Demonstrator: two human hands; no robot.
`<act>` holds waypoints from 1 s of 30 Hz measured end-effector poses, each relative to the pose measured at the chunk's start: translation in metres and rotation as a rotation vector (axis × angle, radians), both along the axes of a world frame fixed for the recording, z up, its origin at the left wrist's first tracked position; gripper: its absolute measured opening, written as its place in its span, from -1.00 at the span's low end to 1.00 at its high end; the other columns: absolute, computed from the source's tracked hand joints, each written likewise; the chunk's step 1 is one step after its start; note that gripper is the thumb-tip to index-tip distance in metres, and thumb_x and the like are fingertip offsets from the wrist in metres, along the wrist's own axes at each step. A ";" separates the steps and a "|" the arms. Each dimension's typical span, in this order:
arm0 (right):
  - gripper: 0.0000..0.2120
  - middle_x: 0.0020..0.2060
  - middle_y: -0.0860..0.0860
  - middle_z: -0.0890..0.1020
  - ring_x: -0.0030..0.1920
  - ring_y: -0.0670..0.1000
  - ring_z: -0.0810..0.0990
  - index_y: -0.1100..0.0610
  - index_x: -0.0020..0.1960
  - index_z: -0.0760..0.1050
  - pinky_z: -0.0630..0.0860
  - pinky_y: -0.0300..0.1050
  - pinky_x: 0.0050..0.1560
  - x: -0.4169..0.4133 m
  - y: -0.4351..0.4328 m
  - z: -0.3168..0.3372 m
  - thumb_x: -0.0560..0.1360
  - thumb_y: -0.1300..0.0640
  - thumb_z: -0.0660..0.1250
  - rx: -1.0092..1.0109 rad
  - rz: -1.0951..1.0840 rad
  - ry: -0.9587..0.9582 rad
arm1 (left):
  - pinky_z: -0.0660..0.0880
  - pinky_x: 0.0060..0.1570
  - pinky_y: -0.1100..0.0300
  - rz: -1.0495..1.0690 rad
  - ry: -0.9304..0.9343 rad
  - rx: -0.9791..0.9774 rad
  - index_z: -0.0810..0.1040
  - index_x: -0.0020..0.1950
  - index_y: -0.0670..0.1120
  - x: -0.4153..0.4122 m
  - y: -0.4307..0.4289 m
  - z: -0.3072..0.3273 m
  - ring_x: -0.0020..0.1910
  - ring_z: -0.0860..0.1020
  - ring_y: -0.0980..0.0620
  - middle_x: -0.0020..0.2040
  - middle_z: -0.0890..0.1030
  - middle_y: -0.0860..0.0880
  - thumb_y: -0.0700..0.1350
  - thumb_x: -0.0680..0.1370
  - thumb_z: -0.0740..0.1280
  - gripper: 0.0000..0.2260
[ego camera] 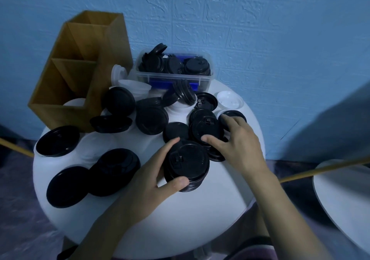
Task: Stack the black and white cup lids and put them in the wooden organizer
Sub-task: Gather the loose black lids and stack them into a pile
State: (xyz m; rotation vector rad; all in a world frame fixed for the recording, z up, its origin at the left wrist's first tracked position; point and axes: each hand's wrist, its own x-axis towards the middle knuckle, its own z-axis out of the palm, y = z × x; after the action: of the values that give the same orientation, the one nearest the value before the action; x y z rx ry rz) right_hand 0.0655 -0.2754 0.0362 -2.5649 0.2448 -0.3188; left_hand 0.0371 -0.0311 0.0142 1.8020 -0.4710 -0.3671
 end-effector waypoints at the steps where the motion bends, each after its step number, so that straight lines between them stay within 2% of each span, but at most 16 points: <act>1: -0.21 0.28 -0.03 0.52 0.29 0.08 0.47 -0.02 0.44 0.43 0.49 0.07 0.21 0.002 0.001 -0.001 0.34 -0.41 0.42 -0.007 0.005 0.034 | 0.36 0.44 0.02 0.000 -0.003 0.001 0.25 0.52 0.36 0.000 0.000 0.000 0.44 0.44 0.18 0.43 0.49 0.21 0.01 0.46 0.44 -0.30; 3: -0.17 0.28 -0.03 0.50 0.29 0.09 0.44 -0.05 0.47 0.40 0.48 0.06 0.22 0.004 0.003 -0.001 0.32 -0.41 0.44 -0.021 0.026 0.057 | 0.36 0.45 0.00 0.000 -0.012 0.008 0.23 0.53 0.34 0.000 0.000 0.000 0.45 0.43 0.16 0.45 0.48 0.19 0.02 0.46 0.45 -0.29; 6: -0.19 0.22 -0.02 0.49 0.24 0.09 0.41 -0.05 0.49 0.41 0.40 -0.06 0.22 0.007 0.004 -0.002 0.33 -0.33 0.50 0.011 0.069 0.057 | 0.38 0.44 0.00 0.005 -0.011 0.008 0.24 0.53 0.34 0.000 0.001 0.000 0.44 0.45 0.15 0.44 0.50 0.17 0.03 0.45 0.45 -0.29; 9: -0.25 0.17 -0.02 0.59 0.21 0.10 0.47 -0.04 0.49 0.40 0.43 0.00 0.28 0.012 0.000 -0.004 0.38 -0.17 0.55 0.075 0.110 0.048 | 0.38 0.44 -0.01 0.013 -0.015 0.012 0.24 0.53 0.34 0.000 0.001 0.000 0.43 0.45 0.14 0.43 0.50 0.17 0.02 0.44 0.46 -0.28; 12: -0.48 0.09 -0.12 0.69 0.14 -0.04 0.63 -0.09 0.42 0.47 0.52 0.05 0.28 0.013 -0.003 -0.005 0.49 0.08 0.50 0.376 0.147 0.031 | 0.38 0.44 0.01 0.018 -0.015 0.008 0.25 0.53 0.33 0.000 0.001 -0.001 0.42 0.46 0.16 0.42 0.51 0.17 -0.04 0.46 0.47 -0.28; 14: -0.60 0.01 -0.12 0.71 0.04 -0.07 0.68 -0.06 0.34 0.53 0.57 0.08 0.23 0.013 -0.004 -0.004 0.53 0.16 0.46 0.576 0.137 -0.021 | 0.37 0.44 0.00 0.017 -0.016 0.006 0.25 0.54 0.32 0.000 0.001 -0.001 0.43 0.46 0.16 0.42 0.51 0.17 -0.07 0.47 0.47 -0.28; 18: -0.73 -0.16 0.06 0.65 -0.16 0.00 0.64 0.04 0.20 0.55 0.58 0.03 -0.05 0.011 -0.005 0.012 0.54 0.25 0.44 0.858 0.073 -0.148 | 0.38 0.44 0.00 0.020 -0.014 0.002 0.25 0.53 0.33 0.001 0.001 -0.002 0.42 0.47 0.15 0.41 0.53 0.17 -0.02 0.45 0.47 -0.27; 21: -0.71 -0.18 0.03 0.68 -0.09 0.06 0.60 0.12 0.22 0.58 0.50 0.02 0.02 0.001 -0.009 0.032 0.50 0.18 0.42 1.075 0.220 -0.025 | 0.38 0.44 0.00 0.017 -0.016 0.000 0.24 0.54 0.33 0.001 0.001 -0.003 0.42 0.47 0.15 0.41 0.53 0.17 -0.01 0.45 0.48 -0.27; 22: -0.67 -0.12 0.05 0.70 -0.04 0.08 0.61 0.15 0.25 0.58 0.51 0.01 0.07 -0.003 -0.008 0.037 0.49 0.17 0.40 1.088 0.317 0.078 | 0.39 0.43 0.00 0.017 -0.016 -0.001 0.24 0.54 0.32 0.001 0.001 -0.003 0.41 0.48 0.15 0.41 0.53 0.16 -0.02 0.46 0.47 -0.27; 25: -0.62 0.13 0.13 0.71 0.15 0.09 0.68 0.18 0.32 0.57 0.59 -0.06 0.21 -0.009 -0.001 0.043 0.51 0.22 0.37 0.953 0.528 0.340 | 0.39 0.43 -0.04 0.016 -0.009 -0.025 0.25 0.56 0.22 0.001 0.001 -0.004 0.42 0.48 0.11 0.42 0.53 0.14 -0.04 0.46 0.47 -0.27; 28: -0.68 0.12 0.02 0.72 0.17 0.03 0.68 0.09 0.32 0.60 0.58 -0.11 0.22 -0.009 0.007 0.045 0.58 0.24 0.36 0.773 0.548 0.302 | 0.39 0.43 -0.07 0.015 -0.007 -0.044 0.28 0.55 0.18 0.002 0.001 -0.004 0.42 0.48 0.08 0.41 0.53 0.11 -0.06 0.46 0.48 -0.29; 30: -0.71 -0.01 -0.17 0.71 0.03 -0.13 0.67 0.03 0.29 0.63 0.55 -0.25 0.10 -0.010 0.014 0.044 0.59 0.22 0.38 0.641 0.523 0.230 | 0.39 0.43 -0.07 0.013 -0.007 -0.047 0.29 0.55 0.18 0.002 0.001 -0.005 0.42 0.48 0.07 0.41 0.53 0.10 -0.08 0.46 0.49 -0.30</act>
State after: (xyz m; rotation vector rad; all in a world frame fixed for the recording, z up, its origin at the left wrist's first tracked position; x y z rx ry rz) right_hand 0.0556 -0.2610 0.0807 -1.9271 -0.2161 0.2234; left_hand 0.0389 -0.0301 0.0093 1.7603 -0.4693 -0.3382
